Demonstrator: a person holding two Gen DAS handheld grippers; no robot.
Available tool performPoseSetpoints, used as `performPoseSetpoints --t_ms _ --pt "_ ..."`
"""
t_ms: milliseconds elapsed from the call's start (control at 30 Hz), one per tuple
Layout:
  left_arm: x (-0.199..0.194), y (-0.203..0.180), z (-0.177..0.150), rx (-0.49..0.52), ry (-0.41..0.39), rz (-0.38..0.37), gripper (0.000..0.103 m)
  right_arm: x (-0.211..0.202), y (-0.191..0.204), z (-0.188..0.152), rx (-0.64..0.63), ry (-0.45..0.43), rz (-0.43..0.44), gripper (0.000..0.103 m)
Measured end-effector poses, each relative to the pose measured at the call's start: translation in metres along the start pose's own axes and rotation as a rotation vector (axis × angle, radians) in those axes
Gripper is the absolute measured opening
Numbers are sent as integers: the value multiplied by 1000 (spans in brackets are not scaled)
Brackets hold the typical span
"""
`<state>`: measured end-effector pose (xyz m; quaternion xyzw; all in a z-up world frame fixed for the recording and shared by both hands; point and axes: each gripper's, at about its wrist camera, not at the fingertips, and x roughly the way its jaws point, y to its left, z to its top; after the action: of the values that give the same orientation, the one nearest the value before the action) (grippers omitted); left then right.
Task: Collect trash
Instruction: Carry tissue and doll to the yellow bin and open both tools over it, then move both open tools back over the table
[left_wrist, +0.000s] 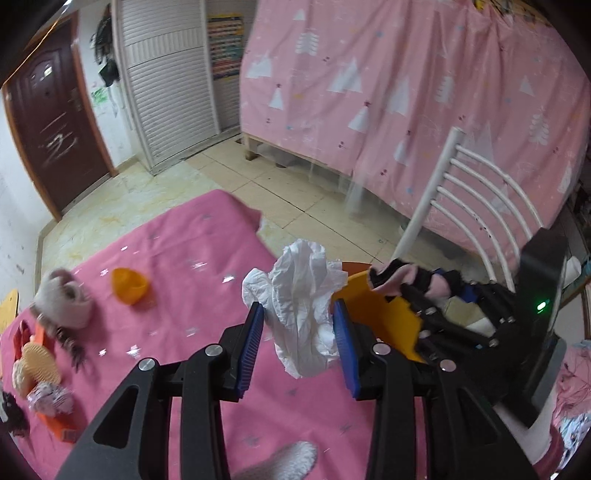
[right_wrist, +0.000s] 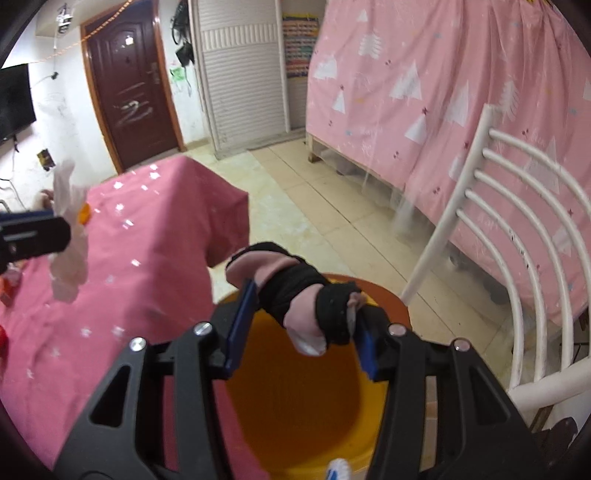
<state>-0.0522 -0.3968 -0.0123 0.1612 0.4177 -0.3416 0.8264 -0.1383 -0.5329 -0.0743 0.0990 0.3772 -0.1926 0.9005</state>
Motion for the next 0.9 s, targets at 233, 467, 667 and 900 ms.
performPoseSetpoints --t_ms 233,467,667,900 --pt "25 -36 6 48 26 -14 32 16 -11 -17 24 48 -18 55" --pt "28 -53 5 69 15 -46 61 18 -27 -29 54 75 -41 60" --pt "19 -41 4 49 -2 -40 68 13 -27 -30 49 73 -55 65" --pt "-11 -5 -7 -22 -38 -17 73 0 -2 -18 1 48 -53 65"
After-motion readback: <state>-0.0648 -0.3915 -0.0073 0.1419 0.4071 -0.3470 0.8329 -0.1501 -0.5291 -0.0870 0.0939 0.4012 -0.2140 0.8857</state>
